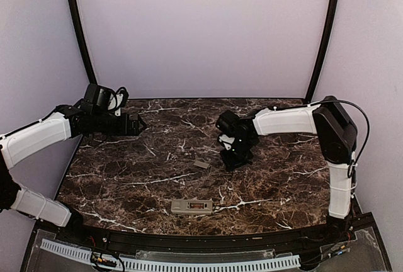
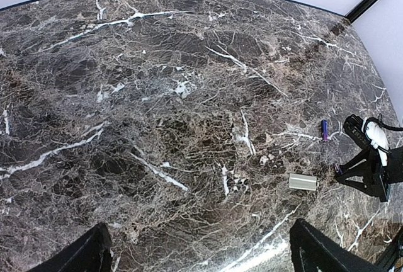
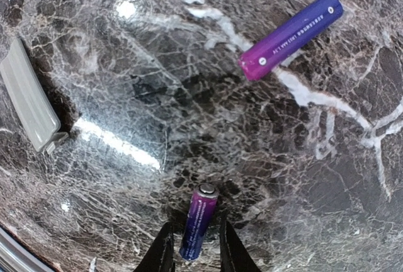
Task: Load the batteries into the remote control
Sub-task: Pick up the battery at the center of the board.
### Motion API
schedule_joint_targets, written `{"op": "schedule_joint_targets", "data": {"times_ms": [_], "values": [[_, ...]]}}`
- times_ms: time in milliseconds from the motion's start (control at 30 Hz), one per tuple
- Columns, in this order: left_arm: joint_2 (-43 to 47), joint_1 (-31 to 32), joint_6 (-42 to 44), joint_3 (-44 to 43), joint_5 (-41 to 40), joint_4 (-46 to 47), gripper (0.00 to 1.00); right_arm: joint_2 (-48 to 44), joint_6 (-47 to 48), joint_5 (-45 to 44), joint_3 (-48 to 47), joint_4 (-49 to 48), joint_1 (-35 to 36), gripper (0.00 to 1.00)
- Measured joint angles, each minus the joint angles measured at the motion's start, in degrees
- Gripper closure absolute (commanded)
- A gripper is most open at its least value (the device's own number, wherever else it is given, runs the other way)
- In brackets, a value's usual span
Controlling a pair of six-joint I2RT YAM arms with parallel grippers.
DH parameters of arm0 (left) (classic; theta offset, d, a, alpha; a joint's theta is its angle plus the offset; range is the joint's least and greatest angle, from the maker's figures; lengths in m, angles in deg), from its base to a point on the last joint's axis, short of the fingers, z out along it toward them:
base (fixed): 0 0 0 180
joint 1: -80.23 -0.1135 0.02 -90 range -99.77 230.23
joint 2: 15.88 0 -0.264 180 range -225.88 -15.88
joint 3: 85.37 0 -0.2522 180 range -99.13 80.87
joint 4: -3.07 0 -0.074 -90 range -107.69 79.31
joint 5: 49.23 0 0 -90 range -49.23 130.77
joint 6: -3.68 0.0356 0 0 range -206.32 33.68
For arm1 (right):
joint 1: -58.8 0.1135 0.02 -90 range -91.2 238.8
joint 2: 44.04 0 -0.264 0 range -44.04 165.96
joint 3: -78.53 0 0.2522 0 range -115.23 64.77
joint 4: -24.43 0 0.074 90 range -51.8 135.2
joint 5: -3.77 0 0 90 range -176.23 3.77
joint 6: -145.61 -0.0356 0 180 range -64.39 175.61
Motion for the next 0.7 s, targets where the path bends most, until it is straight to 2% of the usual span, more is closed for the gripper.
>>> {"op": "schedule_joint_targets", "data": {"times_ms": [600, 700], "values": [[0.0, -0.2, 0.3, 0.0, 0.6, 0.5, 0.02, -1.3, -1.7, -0.6, 1.9, -0.1, 0.3, 0.84], [0.0, -0.2, 0.3, 0.0, 0.6, 0.5, 0.02, -1.5, -1.9, -0.7, 2.3, -0.1, 0.5, 0.89]]}}
